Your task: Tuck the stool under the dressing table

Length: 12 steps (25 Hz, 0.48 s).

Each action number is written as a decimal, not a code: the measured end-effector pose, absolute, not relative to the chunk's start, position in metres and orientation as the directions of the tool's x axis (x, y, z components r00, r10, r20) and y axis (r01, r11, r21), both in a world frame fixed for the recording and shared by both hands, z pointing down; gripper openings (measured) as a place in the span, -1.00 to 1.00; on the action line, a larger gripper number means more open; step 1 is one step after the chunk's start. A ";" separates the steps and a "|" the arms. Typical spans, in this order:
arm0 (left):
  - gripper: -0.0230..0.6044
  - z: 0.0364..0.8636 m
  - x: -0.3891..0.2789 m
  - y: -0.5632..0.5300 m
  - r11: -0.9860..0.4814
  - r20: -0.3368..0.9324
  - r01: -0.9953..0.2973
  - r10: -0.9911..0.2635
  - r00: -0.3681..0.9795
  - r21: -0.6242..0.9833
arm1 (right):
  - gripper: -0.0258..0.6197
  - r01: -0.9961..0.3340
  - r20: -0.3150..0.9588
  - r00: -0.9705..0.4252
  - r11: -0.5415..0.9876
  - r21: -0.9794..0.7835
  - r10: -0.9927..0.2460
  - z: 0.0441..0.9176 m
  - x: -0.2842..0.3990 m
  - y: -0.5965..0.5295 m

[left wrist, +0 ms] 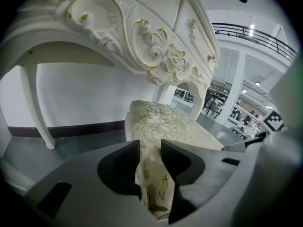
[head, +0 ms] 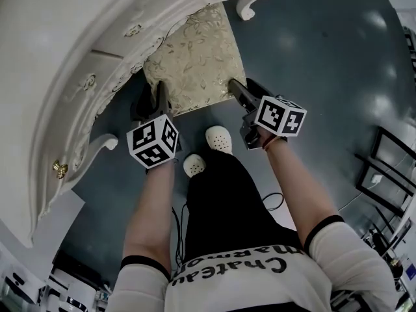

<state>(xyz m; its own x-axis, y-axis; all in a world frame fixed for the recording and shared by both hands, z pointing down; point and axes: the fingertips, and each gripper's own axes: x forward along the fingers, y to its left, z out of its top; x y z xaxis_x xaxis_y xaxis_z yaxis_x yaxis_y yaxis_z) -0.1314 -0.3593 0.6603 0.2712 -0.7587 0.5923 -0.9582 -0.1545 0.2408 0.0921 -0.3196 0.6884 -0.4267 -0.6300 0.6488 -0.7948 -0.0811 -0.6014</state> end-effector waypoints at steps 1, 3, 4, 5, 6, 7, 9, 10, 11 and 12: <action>-0.46 0.659 -0.135 -0.360 -0.146 0.592 -0.960 -0.762 0.262 0.238 | -0.15 -0.796 0.644 -0.433 -0.067 -0.601 -0.631 0.689 0.090 -0.326; -0.46 0.658 -0.140 -0.361 -0.138 0.591 -0.964 -0.767 0.249 0.227 | -0.16 -0.799 0.634 -0.444 -0.040 -0.599 -0.634 0.688 0.085 -0.340; -0.46 0.657 -0.144 -0.360 -0.132 0.590 -0.965 -0.770 0.243 0.226 | -0.15 -0.800 0.630 -0.448 -0.030 -0.599 -0.635 0.688 0.081 -0.347; -0.46 0.657 -0.147 -0.358 -0.121 0.589 -0.966 -0.773 0.236 0.228 | -0.16 -0.801 0.626 -0.451 -0.023 -0.599 -0.636 0.688 0.077 -0.354; -0.46 0.657 -0.151 -0.355 -0.108 0.589 -0.966 -0.775 0.229 0.234 | -0.16 -0.800 0.622 -0.452 -0.017 -0.600 -0.639 0.688 0.073 -0.360; -0.46 0.656 -0.155 -0.350 -0.094 0.589 -0.966 -0.777 0.221 0.239 | -0.15 -0.798 0.617 -0.455 -0.013 -0.602 -0.642 0.687 0.069 -0.366; -0.46 0.655 -0.161 -0.341 -0.068 0.590 -0.966 -0.780 0.208 0.250 | -0.15 -0.793 0.611 -0.465 -0.006 -0.610 -0.641 0.685 0.058 -0.375; -0.46 0.654 -0.164 -0.336 -0.057 0.590 -0.965 -0.781 0.203 0.256 | -0.15 -0.790 0.609 -0.472 -0.001 -0.614 -0.637 0.684 0.052 -0.378; -0.46 0.654 -0.168 -0.333 -0.047 0.590 -0.964 -0.783 0.199 0.262 | -0.16 -0.786 0.606 -0.482 0.006 -0.619 -0.633 0.682 0.044 -0.381; -0.46 0.654 -0.173 -0.330 -0.039 0.589 -0.963 -0.784 0.195 0.266 | -0.16 -0.780 0.602 -0.493 0.013 -0.626 -0.628 0.682 0.033 -0.382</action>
